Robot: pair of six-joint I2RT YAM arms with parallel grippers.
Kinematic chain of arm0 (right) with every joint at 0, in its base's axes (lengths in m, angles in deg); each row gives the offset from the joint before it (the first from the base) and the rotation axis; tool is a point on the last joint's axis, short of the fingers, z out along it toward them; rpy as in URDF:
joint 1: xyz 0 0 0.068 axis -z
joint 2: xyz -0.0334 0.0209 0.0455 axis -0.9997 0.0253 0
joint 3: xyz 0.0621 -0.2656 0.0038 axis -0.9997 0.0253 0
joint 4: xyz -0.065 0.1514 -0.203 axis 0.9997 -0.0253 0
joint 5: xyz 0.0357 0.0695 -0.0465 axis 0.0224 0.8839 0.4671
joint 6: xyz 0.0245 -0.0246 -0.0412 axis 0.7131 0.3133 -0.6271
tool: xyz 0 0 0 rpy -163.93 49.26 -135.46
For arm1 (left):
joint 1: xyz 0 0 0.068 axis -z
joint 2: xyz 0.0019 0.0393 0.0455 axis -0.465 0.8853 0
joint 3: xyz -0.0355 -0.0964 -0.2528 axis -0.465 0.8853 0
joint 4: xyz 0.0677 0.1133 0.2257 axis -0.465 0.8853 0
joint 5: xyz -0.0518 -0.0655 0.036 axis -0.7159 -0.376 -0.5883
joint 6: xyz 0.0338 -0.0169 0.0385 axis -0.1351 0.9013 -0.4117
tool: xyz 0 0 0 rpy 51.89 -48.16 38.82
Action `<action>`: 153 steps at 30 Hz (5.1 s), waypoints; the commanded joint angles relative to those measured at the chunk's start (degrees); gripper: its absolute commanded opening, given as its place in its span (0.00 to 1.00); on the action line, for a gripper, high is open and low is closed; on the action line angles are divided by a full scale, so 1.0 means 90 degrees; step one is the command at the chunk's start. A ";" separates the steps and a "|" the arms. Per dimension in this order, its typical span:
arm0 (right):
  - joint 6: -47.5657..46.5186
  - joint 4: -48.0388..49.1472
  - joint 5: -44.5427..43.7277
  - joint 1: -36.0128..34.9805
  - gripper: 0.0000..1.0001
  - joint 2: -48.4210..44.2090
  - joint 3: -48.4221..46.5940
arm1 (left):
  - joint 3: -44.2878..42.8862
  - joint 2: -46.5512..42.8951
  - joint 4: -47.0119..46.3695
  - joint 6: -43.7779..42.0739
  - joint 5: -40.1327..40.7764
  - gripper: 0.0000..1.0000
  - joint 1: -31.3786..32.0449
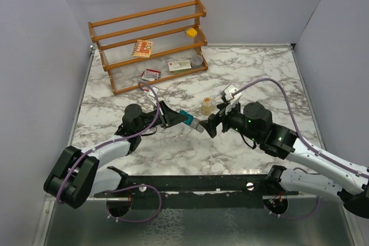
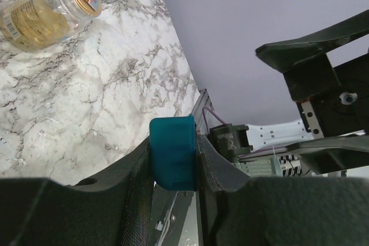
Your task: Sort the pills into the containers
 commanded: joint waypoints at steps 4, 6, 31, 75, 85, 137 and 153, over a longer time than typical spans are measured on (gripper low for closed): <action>0.0291 0.0259 -0.0536 -0.0040 1.00 -0.0299 -0.0213 | -0.0036 -0.0151 -0.0208 0.0040 -0.0021 0.12 0.0017; 0.0093 -0.0256 -0.0304 -0.0036 1.00 -0.0016 -0.0440 | -0.0062 -0.0134 -0.0206 0.0084 0.0039 0.12 0.0015; -0.0599 0.0580 -0.0548 -0.0243 0.63 0.0812 0.0421 | -0.0322 0.0581 -0.0217 0.1083 0.0569 0.08 -0.0233; -0.0739 0.1016 -0.1200 -0.0373 0.54 0.1269 0.0276 | 0.0086 0.0197 -0.0216 0.1116 0.0460 0.08 -0.0305; -0.0912 0.1458 -0.1546 -0.0370 0.35 0.1308 0.0207 | 0.0198 0.0023 -0.0215 0.1155 0.0346 0.09 -0.0305; -0.0594 0.1843 -0.0667 -0.0375 0.33 0.0972 0.0368 | 0.0520 -0.0288 -0.1060 0.1766 0.0189 0.10 -0.0298; -0.0303 0.1707 -0.0100 -0.0372 0.01 0.0658 0.0378 | 0.0665 -0.0423 -0.1387 0.1660 0.0166 0.35 -0.0305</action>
